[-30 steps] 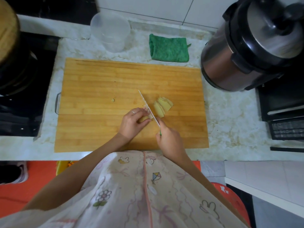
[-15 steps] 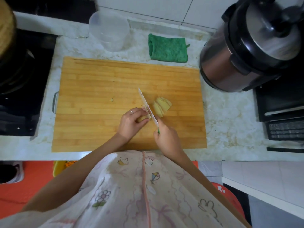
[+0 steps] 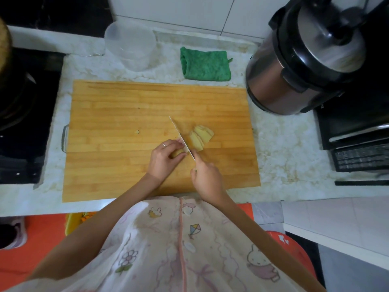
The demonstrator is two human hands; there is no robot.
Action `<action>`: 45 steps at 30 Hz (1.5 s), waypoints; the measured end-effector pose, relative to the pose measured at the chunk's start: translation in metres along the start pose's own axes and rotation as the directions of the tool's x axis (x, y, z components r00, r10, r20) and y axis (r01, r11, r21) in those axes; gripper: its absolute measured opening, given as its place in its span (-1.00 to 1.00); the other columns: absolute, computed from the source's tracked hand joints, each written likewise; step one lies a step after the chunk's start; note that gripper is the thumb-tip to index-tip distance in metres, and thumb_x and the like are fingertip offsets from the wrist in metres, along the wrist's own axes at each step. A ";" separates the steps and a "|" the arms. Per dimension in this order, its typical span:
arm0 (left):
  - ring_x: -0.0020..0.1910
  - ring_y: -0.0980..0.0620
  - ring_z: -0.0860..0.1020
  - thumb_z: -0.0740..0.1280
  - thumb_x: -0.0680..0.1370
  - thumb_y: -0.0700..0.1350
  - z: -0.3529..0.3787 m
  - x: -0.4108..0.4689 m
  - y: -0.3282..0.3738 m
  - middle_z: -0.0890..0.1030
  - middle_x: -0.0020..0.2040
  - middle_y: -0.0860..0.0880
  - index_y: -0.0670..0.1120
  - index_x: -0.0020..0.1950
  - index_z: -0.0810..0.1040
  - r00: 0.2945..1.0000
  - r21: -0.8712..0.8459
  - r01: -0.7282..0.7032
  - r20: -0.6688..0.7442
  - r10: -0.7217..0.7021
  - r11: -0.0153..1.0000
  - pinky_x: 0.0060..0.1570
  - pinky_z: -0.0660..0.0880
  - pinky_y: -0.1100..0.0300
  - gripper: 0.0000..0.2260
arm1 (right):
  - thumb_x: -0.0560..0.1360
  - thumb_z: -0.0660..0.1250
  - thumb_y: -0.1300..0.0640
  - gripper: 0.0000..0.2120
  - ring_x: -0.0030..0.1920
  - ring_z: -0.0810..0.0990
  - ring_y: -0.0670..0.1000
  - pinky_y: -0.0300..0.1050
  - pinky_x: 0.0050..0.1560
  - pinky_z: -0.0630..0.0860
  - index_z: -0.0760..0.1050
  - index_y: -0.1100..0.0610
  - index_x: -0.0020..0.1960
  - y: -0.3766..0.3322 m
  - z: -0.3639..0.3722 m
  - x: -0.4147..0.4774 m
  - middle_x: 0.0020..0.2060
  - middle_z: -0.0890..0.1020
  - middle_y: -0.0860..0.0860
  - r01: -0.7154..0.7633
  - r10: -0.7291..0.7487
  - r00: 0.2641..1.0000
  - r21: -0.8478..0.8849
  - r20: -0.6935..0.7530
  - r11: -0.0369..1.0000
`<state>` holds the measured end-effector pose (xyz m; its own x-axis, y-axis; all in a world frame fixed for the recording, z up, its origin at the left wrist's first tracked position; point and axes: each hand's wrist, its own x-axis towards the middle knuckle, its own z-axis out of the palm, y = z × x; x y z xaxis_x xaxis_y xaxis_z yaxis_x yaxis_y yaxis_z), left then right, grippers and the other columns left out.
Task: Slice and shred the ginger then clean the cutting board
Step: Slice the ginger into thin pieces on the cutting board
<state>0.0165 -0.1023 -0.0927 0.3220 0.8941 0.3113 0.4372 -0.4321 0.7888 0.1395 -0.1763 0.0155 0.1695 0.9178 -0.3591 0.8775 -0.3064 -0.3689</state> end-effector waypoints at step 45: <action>0.25 0.12 0.43 0.37 0.43 -0.12 -0.003 0.009 0.009 0.47 0.26 -0.17 -0.25 -0.12 0.51 0.994 -0.085 -0.010 0.110 0.020 0.996 0.19 0.33 0.42 -0.81 | 0.56 0.15 0.22 -0.63 -0.41 0.38 -0.02 -0.15 -0.45 0.18 0.39 0.13 0.36 0.032 -0.001 0.007 -0.32 0.53 0.08 -0.034 0.035 0.999 0.256 0.002 0.966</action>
<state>0.0209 -0.0980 -0.0813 0.4206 0.8671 0.2667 0.3609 -0.4297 0.8277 0.1692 -0.1789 0.0022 0.1987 0.9060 -0.3737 0.7275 -0.3919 -0.5633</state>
